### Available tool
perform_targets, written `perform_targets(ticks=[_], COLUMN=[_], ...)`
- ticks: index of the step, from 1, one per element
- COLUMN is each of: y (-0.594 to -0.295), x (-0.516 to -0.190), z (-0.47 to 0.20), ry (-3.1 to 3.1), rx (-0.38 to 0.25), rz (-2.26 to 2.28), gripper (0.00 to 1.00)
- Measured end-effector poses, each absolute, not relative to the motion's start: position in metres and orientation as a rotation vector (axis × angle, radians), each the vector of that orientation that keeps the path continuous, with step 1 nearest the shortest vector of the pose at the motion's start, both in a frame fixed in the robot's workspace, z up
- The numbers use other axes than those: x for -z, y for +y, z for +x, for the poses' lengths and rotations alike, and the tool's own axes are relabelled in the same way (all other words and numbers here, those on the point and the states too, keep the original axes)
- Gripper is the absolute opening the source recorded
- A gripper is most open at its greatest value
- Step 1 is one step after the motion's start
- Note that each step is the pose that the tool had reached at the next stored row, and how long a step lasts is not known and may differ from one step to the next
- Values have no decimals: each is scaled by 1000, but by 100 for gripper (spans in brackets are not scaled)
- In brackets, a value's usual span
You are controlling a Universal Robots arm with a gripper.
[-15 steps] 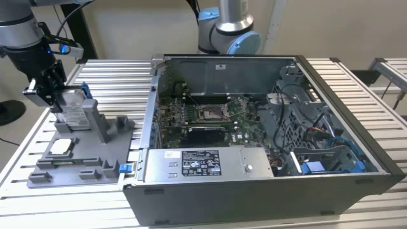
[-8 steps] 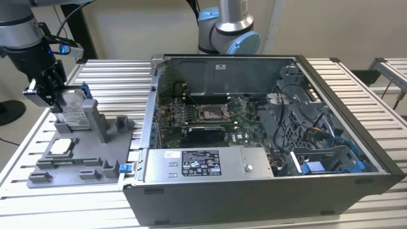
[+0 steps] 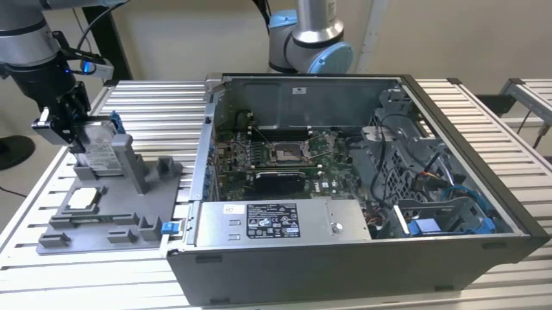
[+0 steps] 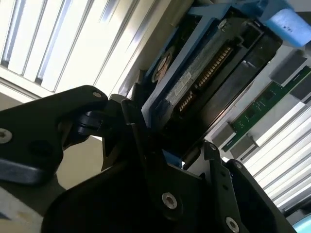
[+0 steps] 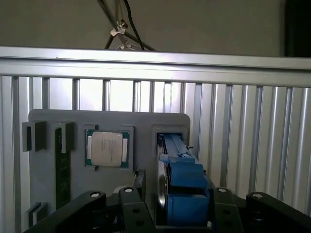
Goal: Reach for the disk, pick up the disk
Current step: 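Pick up the disk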
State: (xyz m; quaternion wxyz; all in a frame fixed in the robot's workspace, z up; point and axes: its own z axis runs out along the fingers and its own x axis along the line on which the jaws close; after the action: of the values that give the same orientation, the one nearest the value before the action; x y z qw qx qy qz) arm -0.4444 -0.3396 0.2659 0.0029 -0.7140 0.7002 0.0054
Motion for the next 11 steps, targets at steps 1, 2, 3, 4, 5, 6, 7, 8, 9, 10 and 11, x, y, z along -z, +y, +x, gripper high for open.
perform_targets(ticks=[1, 2, 3, 4, 5, 6, 7, 8, 9, 10, 11], y=[-340, -340, -340, -340, -340, -340, -340, -340, -340, -340, -340], x=[-266, -266, -266, -266, -266, -266, -266, -266, -266, -266, -266], z=[-444, -444, -444, -444, -444, -444, -444, -444, -444, -444, -444], ry=[2196, 2196, 2196, 2196, 2196, 2196, 2196, 2196, 2196, 2196, 2196], rx=[-17, -17, -17, -17, -17, -17, -17, -17, -17, -17, -17], rz=[-2239, -2239, -2239, -2239, -2239, -2239, -2239, -2239, -2239, -2239, -2239], gripper=[100, 100, 0, 0, 0, 0, 0, 0, 0, 0, 0])
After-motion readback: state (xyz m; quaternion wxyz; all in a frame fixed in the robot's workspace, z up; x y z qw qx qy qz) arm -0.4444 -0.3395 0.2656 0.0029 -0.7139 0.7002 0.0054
